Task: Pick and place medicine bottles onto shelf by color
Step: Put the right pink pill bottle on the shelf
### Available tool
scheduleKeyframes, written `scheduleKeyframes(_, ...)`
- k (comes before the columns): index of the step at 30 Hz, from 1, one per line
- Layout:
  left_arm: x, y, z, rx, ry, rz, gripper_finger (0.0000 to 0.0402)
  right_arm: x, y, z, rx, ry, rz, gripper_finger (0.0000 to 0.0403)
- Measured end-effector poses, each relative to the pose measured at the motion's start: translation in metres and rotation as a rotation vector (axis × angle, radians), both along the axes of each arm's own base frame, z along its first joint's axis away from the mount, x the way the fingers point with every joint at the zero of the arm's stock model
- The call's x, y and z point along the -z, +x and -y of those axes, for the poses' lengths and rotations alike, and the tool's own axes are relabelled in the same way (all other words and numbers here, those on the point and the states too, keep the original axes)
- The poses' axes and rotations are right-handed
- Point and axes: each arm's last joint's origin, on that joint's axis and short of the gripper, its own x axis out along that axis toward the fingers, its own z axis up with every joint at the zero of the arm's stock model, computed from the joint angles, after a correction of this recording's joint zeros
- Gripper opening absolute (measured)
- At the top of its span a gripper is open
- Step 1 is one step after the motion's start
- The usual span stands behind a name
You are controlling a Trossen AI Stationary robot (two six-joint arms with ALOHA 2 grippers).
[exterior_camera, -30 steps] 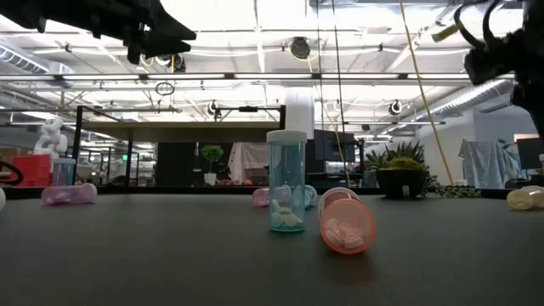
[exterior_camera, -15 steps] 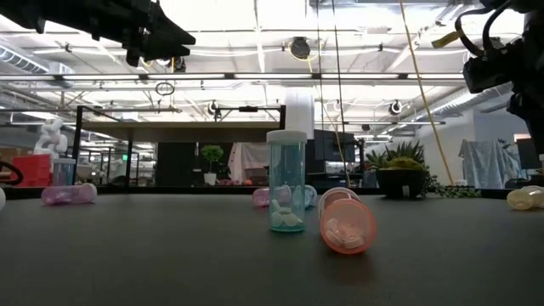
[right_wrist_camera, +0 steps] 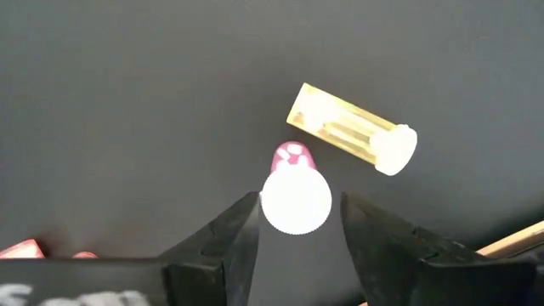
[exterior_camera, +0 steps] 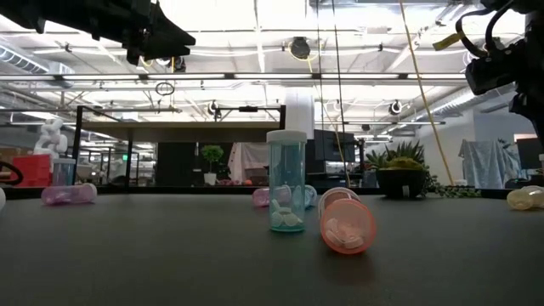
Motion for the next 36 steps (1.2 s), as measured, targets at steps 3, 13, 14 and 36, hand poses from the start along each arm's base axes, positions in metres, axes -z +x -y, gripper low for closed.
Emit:
scheduleKeyframes(3, 0.000, 0.000, 0.000, 0.000, 0.001, 0.000, 0.0200, 0.000, 0.001, 0.000, 0.000, 0.003, 0.007, 0.0148)
scheduleKeyframes(13, 0.000, 0.000, 0.000, 0.001, 0.002, 0.000, 0.0200, 0.014, -0.001, -0.001, 0.019, 0.057, 0.012, 0.0122)
scheduleKeyframes(14, 0.000, 0.000, 0.000, 0.000, 0.002, 0.001, 0.0200, 0.013, -0.001, -0.001, 0.022, 0.057, 0.014, 0.0121)
scheduleKeyframes(36, -0.004, 0.000, 0.000, 0.001, 0.010, 0.037, 0.0200, -0.024, 0.010, 0.000, 0.095, 0.119, 0.118, 0.0117)
